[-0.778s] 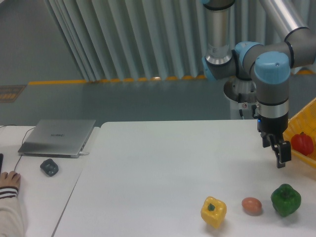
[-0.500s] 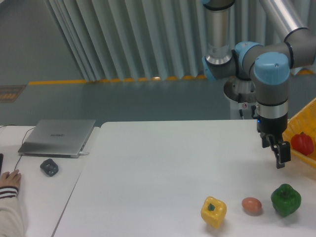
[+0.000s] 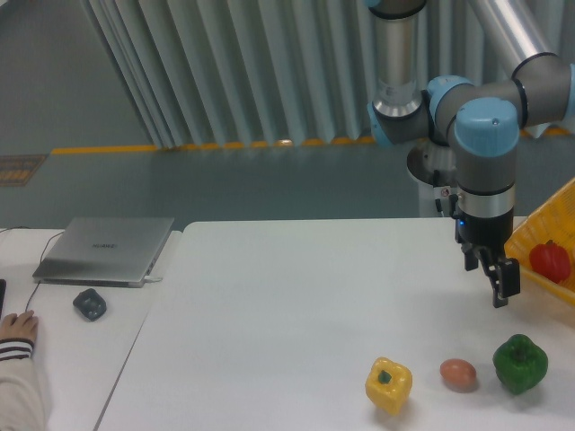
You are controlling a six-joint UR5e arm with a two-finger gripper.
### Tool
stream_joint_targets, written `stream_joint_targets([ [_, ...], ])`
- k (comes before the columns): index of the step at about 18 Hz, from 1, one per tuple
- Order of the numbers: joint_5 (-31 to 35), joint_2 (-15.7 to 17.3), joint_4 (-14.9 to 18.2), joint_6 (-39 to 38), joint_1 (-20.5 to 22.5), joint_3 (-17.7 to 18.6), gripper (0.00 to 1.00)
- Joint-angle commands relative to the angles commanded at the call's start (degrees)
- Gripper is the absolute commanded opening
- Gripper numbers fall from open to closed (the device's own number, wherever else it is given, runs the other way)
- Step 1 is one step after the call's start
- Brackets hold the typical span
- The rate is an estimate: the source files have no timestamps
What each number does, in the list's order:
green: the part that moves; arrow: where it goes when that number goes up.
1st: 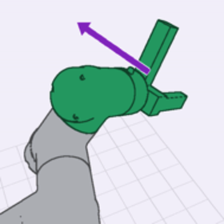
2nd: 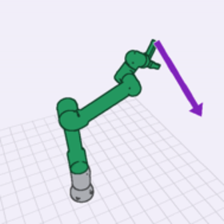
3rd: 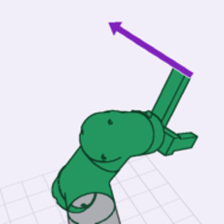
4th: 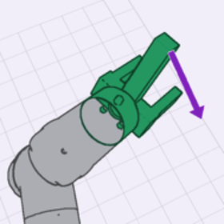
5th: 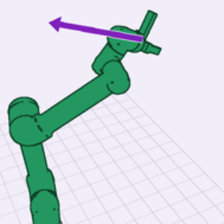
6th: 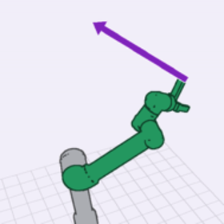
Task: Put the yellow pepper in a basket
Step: 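Move the open gripper away from the basket toward the yellow pepper, then position the open gripper above the yellow bell pepper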
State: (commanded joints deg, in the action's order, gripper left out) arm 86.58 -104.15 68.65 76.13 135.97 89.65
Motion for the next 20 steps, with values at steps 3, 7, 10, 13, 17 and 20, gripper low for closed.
stream_joint_targets([
  [3,-4.6,-0.6,-2.8,-4.6,-0.1,0.2,1.00],
  [7,-4.8,-2.5,-8.2,-15.6,-3.3,0.2,1.00],
  [10,-4.6,-3.6,-8.8,-17.8,-4.1,-0.5,1.00],
  [13,-4.3,-4.3,-9.1,-26.8,-4.7,-0.5,1.00],
  [17,-1.7,-5.6,-10.5,-36.1,-7.5,-0.4,1.00],
  [20,-1.1,-6.9,-11.5,-41.9,-9.2,-0.8,1.00],
])
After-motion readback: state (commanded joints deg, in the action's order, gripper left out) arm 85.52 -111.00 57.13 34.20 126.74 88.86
